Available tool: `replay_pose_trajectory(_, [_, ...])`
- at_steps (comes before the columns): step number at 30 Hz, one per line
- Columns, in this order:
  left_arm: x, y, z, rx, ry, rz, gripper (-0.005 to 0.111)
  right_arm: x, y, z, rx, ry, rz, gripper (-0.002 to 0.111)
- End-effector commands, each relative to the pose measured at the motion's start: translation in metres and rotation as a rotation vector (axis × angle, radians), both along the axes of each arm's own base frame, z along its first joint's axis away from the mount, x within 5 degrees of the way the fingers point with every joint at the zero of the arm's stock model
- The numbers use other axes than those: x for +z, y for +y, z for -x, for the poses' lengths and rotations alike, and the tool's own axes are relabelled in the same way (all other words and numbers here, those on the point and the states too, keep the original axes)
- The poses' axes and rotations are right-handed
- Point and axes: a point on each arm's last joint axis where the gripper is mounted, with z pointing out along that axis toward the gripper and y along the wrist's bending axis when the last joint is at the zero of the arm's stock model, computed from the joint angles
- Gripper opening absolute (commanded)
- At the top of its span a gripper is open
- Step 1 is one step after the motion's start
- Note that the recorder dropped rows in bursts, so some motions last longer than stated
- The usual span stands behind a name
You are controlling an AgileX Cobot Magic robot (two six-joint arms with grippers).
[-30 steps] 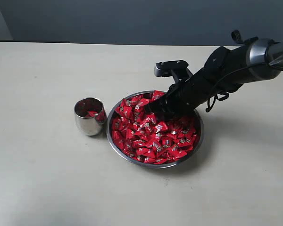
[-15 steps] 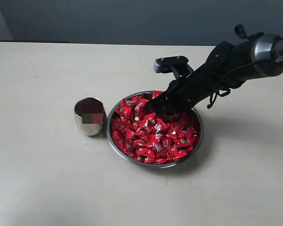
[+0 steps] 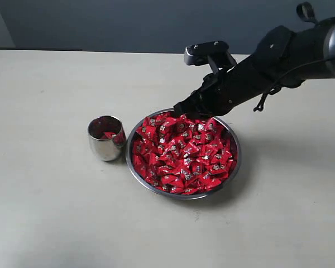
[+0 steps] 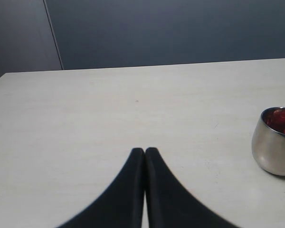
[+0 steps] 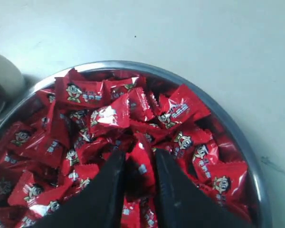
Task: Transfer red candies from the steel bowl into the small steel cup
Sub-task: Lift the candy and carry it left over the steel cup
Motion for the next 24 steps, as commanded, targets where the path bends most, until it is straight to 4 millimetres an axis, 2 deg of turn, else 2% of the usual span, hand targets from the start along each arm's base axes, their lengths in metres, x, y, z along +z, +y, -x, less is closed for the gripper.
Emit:
replay_pose_trajectory(1, [-0.001,0.0,0.0,0.001,-0.003,0.003,0.0,0.022,-0.009,0.001,0.008,-0.08,0.057,-0.001])
replay_pose_trajectory(4, [-0.001,0.0,0.0,0.001,-0.003,0.003,0.0,0.036,-0.018,0.004,-0.005,-0.118,0.116,-0.001])
replay_pose_trajectory(6, [-0.001,0.0,0.0,0.001,-0.003,0.003,0.0,0.037,-0.022,0.009,-0.009,-0.12,0.117,-0.001])
replay_pose_trajectory(11, [-0.001,0.0,0.0,0.001,-0.003,0.003,0.0,0.021,-0.032,0.025,-0.077,-0.087,0.086,-0.001])
replay_pose_trajectory(15, [-0.001,0.0,0.0,0.001,-0.003,0.003,0.0,0.015,-0.032,0.027,-0.13,-0.087,0.027,-0.001])
replay_pose_trajectory(19, [-0.001,0.0,0.0,0.001,-0.003,0.003,0.0,0.03,-0.018,0.024,-0.085,-0.091,-0.112,-0.001])
replay_pose_trajectory(22, [-0.001,0.0,0.0,0.001,-0.003,0.003,0.0,0.043,0.002,0.016,-0.003,-0.066,-0.24,-0.001])
replay_pose_trajectory(24, [-0.001,0.0,0.0,0.001,-0.003,0.003,0.0,0.042,0.011,0.009,0.023,-0.033,-0.271,-0.001])
